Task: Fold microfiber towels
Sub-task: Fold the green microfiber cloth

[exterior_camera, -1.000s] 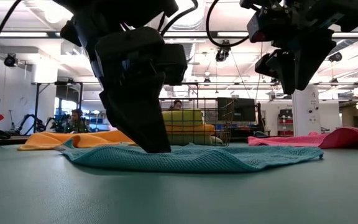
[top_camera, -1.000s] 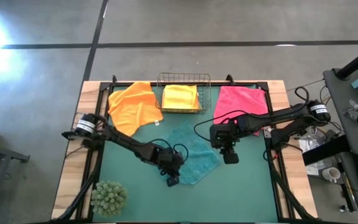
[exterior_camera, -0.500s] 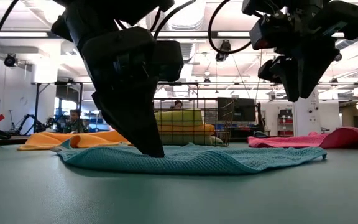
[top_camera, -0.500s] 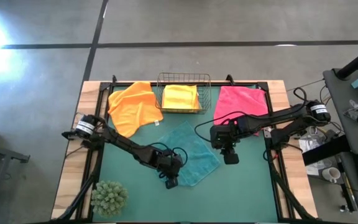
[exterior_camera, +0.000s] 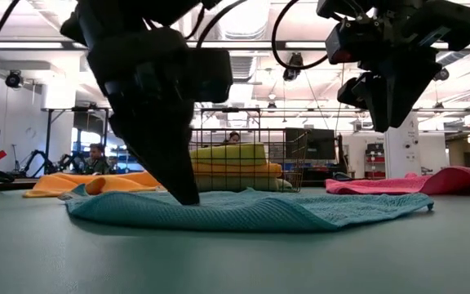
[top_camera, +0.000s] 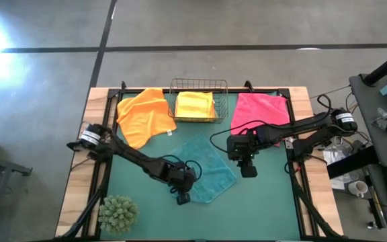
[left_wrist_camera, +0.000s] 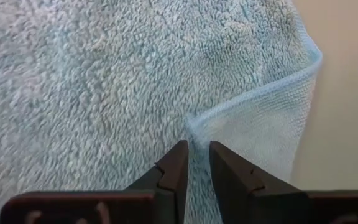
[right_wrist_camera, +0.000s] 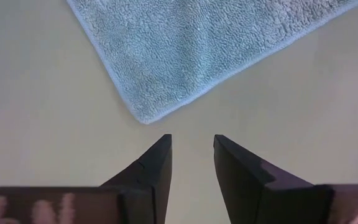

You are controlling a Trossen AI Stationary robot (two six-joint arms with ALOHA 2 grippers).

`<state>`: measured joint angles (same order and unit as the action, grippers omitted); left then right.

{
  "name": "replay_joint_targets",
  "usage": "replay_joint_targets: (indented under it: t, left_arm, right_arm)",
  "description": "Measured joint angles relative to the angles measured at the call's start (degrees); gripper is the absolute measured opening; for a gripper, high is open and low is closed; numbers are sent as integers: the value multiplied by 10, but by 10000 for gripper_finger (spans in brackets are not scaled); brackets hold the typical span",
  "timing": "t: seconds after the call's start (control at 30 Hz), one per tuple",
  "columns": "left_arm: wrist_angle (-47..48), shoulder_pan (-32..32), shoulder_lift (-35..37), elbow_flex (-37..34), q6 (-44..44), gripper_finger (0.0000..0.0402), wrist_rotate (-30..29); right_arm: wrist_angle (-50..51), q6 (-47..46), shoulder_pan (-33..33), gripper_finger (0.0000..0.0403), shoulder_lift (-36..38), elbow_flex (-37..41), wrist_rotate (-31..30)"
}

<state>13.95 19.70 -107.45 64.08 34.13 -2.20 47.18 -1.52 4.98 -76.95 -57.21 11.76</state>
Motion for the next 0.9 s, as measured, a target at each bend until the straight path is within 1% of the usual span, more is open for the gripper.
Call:
replay_joint_targets:
  t: [0.3,0.47,0.63,0.77,0.9]
  left_arm:
    - [56,24,41,-1,-3,51,5]
    - [66,37,37,-9,-1,51,31]
    - [68,40,26,-10,-1,51,31]
    - [103,40,21,-15,-4,51,28]
    - [158,39,23,-19,-22,51,20]
  right_arm:
    - [-4,0,0,109,0,0,1]
    - [-10,0,0,112,0,0,1]
    - [-13,-2,0,109,0,0,1]
    - [-13,-9,0,111,0,0,2]
    - [-13,-16,0,109,0,0,2]
